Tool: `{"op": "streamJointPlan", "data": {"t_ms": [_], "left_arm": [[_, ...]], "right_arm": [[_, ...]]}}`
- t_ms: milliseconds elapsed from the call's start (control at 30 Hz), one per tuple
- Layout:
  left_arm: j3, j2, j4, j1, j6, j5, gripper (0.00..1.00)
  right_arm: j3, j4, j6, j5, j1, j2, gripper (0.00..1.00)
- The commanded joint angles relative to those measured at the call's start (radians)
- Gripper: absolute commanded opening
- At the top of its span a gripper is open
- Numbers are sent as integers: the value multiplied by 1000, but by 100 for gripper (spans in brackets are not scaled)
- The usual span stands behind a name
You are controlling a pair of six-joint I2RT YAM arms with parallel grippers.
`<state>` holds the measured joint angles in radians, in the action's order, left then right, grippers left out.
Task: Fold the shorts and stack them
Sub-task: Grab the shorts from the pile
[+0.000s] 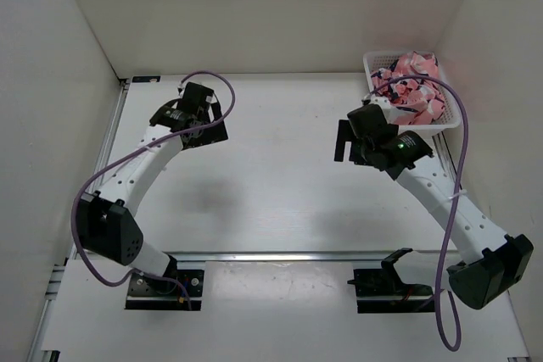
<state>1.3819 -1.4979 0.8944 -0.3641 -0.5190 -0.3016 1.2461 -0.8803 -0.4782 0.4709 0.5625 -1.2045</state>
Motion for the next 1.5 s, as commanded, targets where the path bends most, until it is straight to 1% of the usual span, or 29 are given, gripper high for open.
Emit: {"op": "streamJointPlan", "data": {"t_ms": [0, 100, 167, 233, 267, 300, 367, 400, 467, 500, 567, 600, 633, 667, 733, 767, 800, 833, 867, 967, 1000, 1033, 1100, 1133, 1200, 1233, 1300, 1400, 1467], "left_arm": [[-3, 117, -38, -2, 63, 126, 100], [-3, 151, -38, -3, 100, 174, 100], [-3, 162, -38, -28, 146, 183, 100], [6, 176, -38, -38, 155, 199, 100], [6, 192, -38, -38, 142, 235, 100], [6, 214, -38, -38, 142, 252, 100], [6, 232, -48, -38, 142, 252, 100], [6, 232, -58, -38, 142, 252, 100], [-7, 258, -69, -38, 142, 252, 100], [-20, 258, -81, -38, 142, 243, 100], [-20, 258, -81, -38, 126, 252, 100], [-20, 258, -81, -38, 126, 283, 100], [-20, 246, -81, -38, 126, 283, 100], [-20, 246, -81, -38, 137, 297, 100], [-11, 225, -81, -38, 137, 297, 100], [-11, 225, -81, -38, 137, 285, 100], [2, 216, -81, -38, 148, 276, 100], [2, 203, -81, -38, 148, 263, 100], [14, 203, -81, -38, 157, 263, 100], [37, 180, -81, -38, 166, 240, 100], [48, 168, -81, -38, 166, 240, 100], [48, 168, -81, -38, 166, 230, 100], [59, 150, -81, -38, 166, 229, 100], [68, 149, -81, -38, 166, 217, 100], [83, 130, -72, -38, 177, 187, 100], [95, 130, -54, -38, 188, 149, 100], [144, 104, -16, -29, 188, 124, 100], [169, 103, 17, -6, 188, 136, 100], [181, 103, 17, 5, 168, 156, 100]], "right_arm": [[-23, -13, -31, 46, -3, 16, 100], [-33, -13, -42, 70, -3, 39, 100], [-33, -2, -42, 71, -25, 39, 100], [8, -2, -19, 60, -79, 13, 100], [27, -2, -7, 34, -105, 0, 100], [48, 10, 7, 23, -172, -21, 100], [106, 56, 30, -24, -257, -42, 100], [136, 67, 62, -132, -354, -82, 100], [203, 79, 82, -230, -442, -136, 100], [270, 80, 92, -276, -513, -192, 100], [341, 64, 57, -295, -564, -248, 100], [372, 64, 44, -310, -620, -306, 100], [436, 64, 35, -328, -644, -341, 100], [476, 46, 23, -343, -682, -422, 100], [588, 11, 0, -356, -710, -548, 100], [617, 10, 0, -356, -710, -587, 97], [648, 10, -11, -333, -710, -628, 97], [683, 10, -11, -312, -720, -711, 97], [763, 0, -20, -311, -733, -754, 97], [874, -37, -40, -295, -760, -895, 92], [918, -37, -51, -295, -760, -920, 89], [937, -23, -51, -295, -769, -963, 81], [989, -14, -51, -313, -770, -1004, 70], [1041, -14, -39, -324, -770, -1038, 47], [1079, -14, -39, -345, -770, -1050, 26], [1095, -23, -39, -345, -770, -1050, 1], [1118, -23, -39, -357, -770, -1028, 0], [1161, -10, -17, -412, -731, -898, 0], [1194, 27, 1, -500, -707, -836, 0]]}}
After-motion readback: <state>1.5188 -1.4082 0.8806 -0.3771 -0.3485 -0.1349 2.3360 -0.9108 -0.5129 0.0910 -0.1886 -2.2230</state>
